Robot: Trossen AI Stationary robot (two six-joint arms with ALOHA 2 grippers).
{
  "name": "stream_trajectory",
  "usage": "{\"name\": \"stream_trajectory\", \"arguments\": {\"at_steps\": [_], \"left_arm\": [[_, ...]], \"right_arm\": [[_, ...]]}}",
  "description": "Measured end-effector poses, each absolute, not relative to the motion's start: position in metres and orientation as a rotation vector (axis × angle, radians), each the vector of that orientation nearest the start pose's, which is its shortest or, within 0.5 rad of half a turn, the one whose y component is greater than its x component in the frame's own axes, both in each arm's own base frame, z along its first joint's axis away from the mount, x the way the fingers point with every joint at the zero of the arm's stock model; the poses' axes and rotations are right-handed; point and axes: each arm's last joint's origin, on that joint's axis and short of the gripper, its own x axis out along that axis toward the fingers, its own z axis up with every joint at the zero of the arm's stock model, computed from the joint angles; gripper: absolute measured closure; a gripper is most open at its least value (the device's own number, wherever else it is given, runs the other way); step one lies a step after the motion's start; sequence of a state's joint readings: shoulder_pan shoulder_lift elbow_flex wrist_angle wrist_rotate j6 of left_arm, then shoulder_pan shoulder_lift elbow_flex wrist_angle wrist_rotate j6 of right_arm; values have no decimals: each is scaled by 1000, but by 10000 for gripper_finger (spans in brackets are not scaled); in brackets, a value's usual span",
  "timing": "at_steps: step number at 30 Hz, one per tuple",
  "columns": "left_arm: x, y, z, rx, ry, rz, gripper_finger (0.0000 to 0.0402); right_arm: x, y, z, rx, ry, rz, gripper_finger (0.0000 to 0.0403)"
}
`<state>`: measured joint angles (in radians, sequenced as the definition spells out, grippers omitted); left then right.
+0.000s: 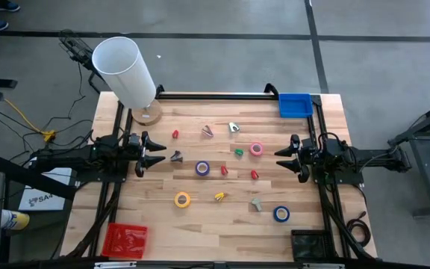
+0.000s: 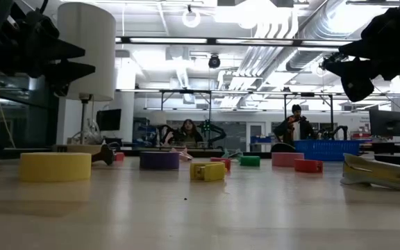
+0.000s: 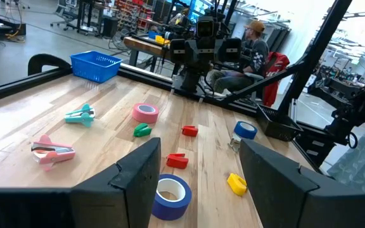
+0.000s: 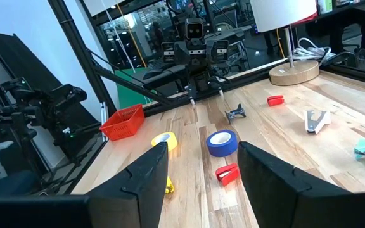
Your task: Pick and place Stapler, Stapler remover, tape
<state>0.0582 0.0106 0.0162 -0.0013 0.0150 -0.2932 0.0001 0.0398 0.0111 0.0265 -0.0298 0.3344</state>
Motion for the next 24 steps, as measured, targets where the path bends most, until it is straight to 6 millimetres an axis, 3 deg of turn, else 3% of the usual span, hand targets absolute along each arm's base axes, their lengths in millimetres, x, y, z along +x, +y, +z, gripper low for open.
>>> {"name": "stream_trajectory", "arguments": {"at_steps": [21, 24], "left_arm": [[97, 5, 168, -293, -10, 43, 188], [97, 5, 168, -293, -10, 43, 188]], "right_arm": [[100, 1, 167, 340, 6, 32, 221], [100, 1, 167, 438, 8, 40, 221]]}}
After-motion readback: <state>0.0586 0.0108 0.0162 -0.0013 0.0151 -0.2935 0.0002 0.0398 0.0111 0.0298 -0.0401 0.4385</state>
